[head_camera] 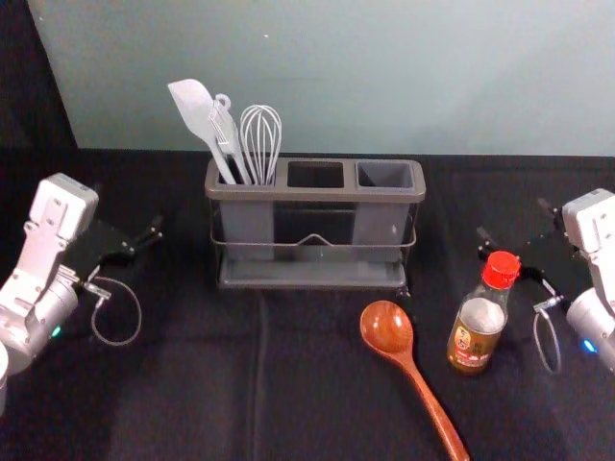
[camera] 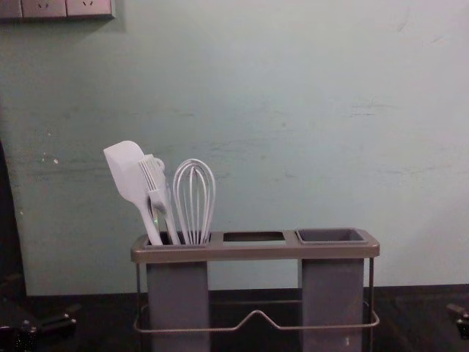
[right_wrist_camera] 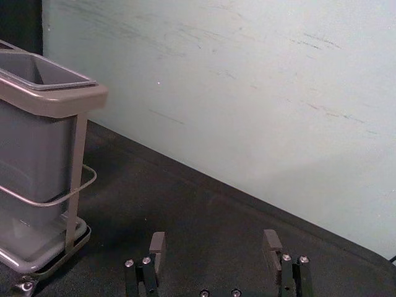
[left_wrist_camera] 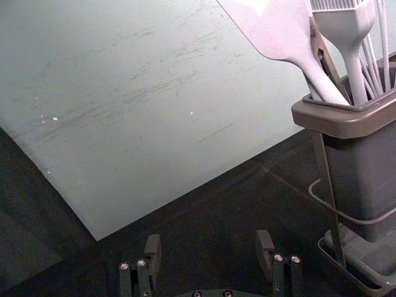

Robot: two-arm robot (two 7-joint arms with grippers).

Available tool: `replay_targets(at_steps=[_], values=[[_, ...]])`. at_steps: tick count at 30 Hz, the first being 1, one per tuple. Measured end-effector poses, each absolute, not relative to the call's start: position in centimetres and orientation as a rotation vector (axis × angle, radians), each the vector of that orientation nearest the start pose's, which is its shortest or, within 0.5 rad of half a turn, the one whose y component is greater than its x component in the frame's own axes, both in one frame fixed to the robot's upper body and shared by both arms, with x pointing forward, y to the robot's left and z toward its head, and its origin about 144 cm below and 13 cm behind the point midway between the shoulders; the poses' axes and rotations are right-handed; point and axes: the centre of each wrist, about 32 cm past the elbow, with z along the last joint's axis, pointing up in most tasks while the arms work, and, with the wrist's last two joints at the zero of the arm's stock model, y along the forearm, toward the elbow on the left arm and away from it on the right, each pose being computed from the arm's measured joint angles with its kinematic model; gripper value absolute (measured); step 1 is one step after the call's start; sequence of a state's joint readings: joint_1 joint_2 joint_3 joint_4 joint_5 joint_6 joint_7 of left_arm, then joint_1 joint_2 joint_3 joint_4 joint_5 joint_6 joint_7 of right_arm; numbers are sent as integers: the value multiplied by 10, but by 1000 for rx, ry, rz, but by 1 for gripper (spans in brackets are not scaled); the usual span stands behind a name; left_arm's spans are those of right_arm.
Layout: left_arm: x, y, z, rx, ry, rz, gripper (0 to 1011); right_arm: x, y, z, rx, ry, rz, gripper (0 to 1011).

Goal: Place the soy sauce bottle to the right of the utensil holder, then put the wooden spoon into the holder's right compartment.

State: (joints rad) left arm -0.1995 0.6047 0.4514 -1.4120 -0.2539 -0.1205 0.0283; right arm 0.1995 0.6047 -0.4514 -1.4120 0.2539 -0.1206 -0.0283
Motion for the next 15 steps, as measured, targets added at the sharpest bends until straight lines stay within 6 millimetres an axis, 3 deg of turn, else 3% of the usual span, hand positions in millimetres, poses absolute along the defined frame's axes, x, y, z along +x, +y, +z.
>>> replay_targets(at_steps=[15], values=[[489, 310, 1140, 304, -285, 1248, 1005, 489, -310, 1140, -304, -285, -1248, 1003]])
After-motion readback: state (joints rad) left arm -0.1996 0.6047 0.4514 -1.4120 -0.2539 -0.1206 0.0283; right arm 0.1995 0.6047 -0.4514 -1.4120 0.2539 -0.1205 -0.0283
